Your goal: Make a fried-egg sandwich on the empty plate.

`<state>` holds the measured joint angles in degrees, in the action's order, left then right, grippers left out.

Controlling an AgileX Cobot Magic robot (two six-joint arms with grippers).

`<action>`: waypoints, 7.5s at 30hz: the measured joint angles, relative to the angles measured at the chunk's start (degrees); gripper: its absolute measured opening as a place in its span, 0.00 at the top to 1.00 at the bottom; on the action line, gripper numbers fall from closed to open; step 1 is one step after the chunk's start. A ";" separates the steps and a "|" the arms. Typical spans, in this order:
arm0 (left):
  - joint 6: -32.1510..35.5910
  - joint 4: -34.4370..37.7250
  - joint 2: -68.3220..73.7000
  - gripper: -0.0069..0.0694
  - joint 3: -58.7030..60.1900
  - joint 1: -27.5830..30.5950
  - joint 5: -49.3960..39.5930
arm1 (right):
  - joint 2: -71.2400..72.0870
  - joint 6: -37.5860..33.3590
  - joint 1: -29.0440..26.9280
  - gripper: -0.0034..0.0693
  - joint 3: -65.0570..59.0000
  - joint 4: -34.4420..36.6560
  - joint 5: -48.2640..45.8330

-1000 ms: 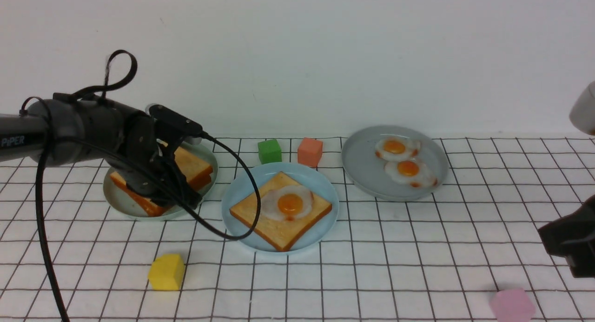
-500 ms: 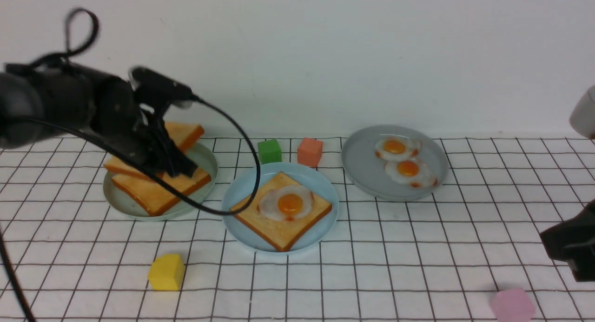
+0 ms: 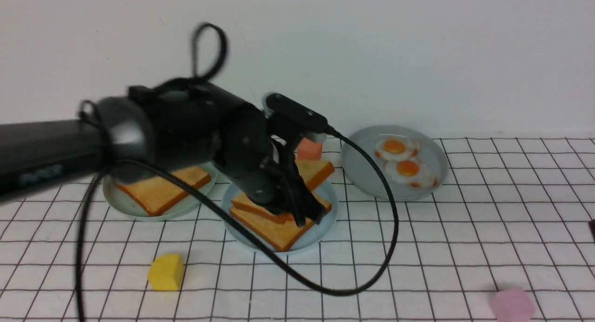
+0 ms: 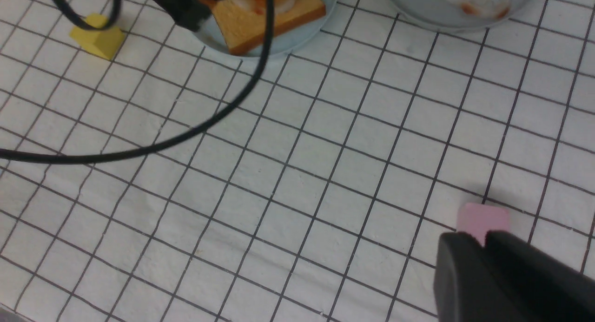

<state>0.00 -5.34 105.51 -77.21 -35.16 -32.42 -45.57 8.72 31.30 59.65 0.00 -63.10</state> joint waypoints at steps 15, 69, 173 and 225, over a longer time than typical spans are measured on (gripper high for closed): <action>-1.47 -6.21 6.52 0.85 -0.95 -0.42 3.32 | 7.19 0.06 0.00 0.82 0.00 0.00 -1.85; -10.00 10.01 -106.06 0.93 69.60 -0.42 24.34 | 27.26 27.58 0.00 0.97 -20.28 -16.19 4.83; -9.85 9.11 -106.13 0.93 72.33 21.52 22.83 | 46.21 -10.12 -32.96 0.92 -60.73 6.68 41.01; -14.15 9.54 -106.13 0.92 79.01 37.35 10.61 | 46.21 -10.16 -32.96 0.84 -60.73 6.68 41.01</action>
<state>-14.15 4.21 -0.62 1.80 2.19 -21.81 0.65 -1.44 -1.66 -1.08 6.68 -22.09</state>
